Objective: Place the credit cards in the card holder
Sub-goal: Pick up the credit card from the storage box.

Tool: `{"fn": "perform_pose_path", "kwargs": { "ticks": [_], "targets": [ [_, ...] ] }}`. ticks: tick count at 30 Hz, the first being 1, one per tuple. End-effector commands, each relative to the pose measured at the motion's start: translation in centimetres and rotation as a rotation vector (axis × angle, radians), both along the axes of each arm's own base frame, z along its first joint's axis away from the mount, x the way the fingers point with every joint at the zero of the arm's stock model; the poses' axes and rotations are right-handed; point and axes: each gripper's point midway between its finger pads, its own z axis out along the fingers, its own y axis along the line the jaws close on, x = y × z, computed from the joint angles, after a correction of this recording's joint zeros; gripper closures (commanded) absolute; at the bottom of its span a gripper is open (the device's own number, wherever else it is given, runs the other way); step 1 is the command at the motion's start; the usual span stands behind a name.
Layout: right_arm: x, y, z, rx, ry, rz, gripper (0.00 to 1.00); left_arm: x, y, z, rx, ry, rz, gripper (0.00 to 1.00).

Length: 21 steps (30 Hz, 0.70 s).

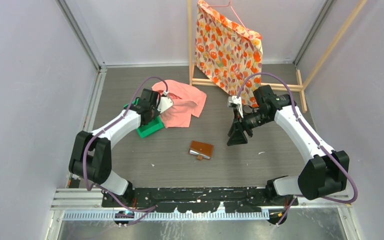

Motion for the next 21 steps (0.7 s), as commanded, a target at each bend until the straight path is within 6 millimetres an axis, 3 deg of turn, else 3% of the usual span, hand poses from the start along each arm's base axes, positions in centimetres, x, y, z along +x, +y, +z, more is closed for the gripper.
{"fn": "perform_pose_path", "kwargs": {
  "ticks": [1,8,14,18,21],
  "targets": [
    [0.3,0.3,1.5,0.04,-0.045,0.014,0.38,0.3,-0.4,2.2,-0.048,-0.068,0.001,1.0],
    [0.3,0.3,1.5,0.042,-0.046,0.016,0.37,-0.6,-0.1,4.4,-0.079,-0.091,0.04,1.0],
    [0.3,0.3,1.5,0.042,-0.046,0.018,0.37,-1.4,0.4,8.0,-0.152,-0.131,0.166,1.0],
    [0.3,0.4,1.6,0.047,-0.045,0.018,0.37,-3.2,-0.7,10.6,-0.309,-0.118,0.248,1.0],
    [0.2,0.4,1.6,0.05,-0.042,0.018,0.38,-5.2,-2.9,12.8,-0.507,-0.094,0.278,1.0]
  ]
}}
